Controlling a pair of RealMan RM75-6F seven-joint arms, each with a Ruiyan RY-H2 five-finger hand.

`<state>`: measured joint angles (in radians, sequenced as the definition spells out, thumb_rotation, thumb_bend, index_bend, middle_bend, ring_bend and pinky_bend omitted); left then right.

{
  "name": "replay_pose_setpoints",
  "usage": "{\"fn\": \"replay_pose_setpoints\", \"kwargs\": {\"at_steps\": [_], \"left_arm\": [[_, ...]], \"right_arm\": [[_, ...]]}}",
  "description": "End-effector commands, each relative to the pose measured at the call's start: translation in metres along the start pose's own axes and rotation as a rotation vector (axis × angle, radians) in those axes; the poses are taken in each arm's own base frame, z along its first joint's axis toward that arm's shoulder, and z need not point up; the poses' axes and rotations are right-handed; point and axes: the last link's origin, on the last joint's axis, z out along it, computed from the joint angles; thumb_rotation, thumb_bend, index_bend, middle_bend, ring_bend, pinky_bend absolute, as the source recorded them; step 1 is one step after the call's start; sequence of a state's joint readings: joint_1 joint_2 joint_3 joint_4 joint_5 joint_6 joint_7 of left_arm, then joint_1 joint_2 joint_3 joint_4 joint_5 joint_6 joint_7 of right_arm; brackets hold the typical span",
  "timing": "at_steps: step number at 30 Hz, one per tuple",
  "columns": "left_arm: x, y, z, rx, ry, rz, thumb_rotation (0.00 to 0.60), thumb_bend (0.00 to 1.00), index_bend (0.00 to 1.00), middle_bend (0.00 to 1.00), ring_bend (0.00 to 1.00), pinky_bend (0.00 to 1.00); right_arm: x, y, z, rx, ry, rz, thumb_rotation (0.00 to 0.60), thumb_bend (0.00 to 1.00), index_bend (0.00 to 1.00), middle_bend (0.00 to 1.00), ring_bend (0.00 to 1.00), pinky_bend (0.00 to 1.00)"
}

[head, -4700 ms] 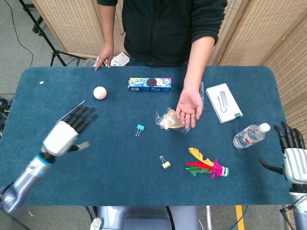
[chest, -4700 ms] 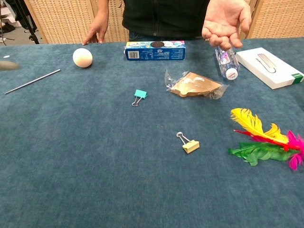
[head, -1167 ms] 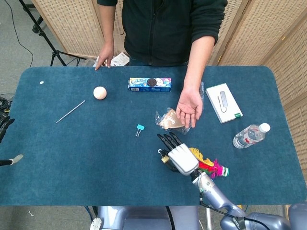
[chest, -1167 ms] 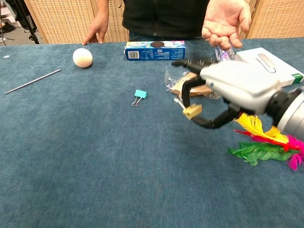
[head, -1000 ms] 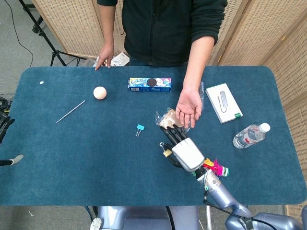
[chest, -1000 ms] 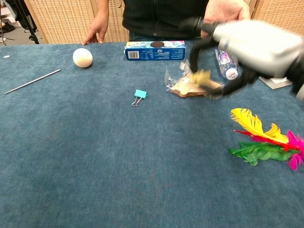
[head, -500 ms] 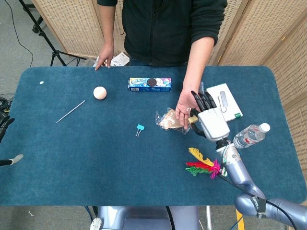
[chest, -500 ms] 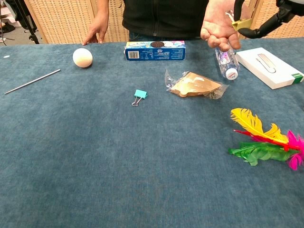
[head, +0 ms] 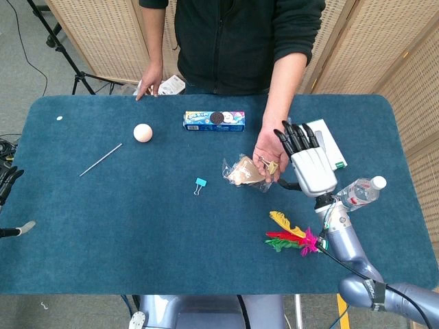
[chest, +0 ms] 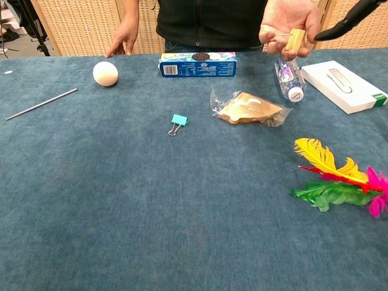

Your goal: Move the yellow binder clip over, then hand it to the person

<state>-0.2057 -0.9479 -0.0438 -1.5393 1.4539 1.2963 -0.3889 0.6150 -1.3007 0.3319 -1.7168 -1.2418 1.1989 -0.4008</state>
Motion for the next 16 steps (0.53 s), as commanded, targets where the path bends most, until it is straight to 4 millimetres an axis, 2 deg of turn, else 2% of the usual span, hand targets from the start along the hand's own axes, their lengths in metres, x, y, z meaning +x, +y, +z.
{"fn": "replay_pose_setpoints", "kwargs": {"at_steps": [1,4,6,11,16], "left_arm": [[0.0,0.0,0.0,0.003,0.0,0.001,0.6,0.17,0.0,0.0,0.0,0.0],[0.0,-0.001,0.0,0.008,0.002,0.002,0.6,0.17,0.0,0.0,0.0,0.0],[-0.002,-0.003,0.001,0.014,0.013,0.015,0.6,0.17,0.0,0.0,0.0,0.0],[-0.009,-0.008,0.0,0.028,0.053,0.014,0.6,0.17,0.0,0.0,0.0,0.0],[-0.017,-0.013,0.002,0.028,0.09,-0.006,0.6,0.17,0.0,0.0,0.0,0.0]], "right_arm": [[0.011,0.008,-0.015,-0.009,0.032,-0.003,0.6,0.0,0.0,0.0,0.0,0.0],[0.014,0.016,-0.029,-0.015,0.052,-0.005,0.6,0.0,0.0,0.0,0.0,0.0],[0.013,0.037,-0.058,-0.046,0.07,-0.016,0.6,0.0,0.0,0.0,0.0,0.0],[-0.003,0.074,-0.114,-0.103,0.122,-0.032,0.6,0.0,0.0,0.0,0.0,0.0],[-0.015,0.087,-0.153,-0.164,0.123,0.034,0.6,0.0,0.0,0.0,0.0,0.0]]}}
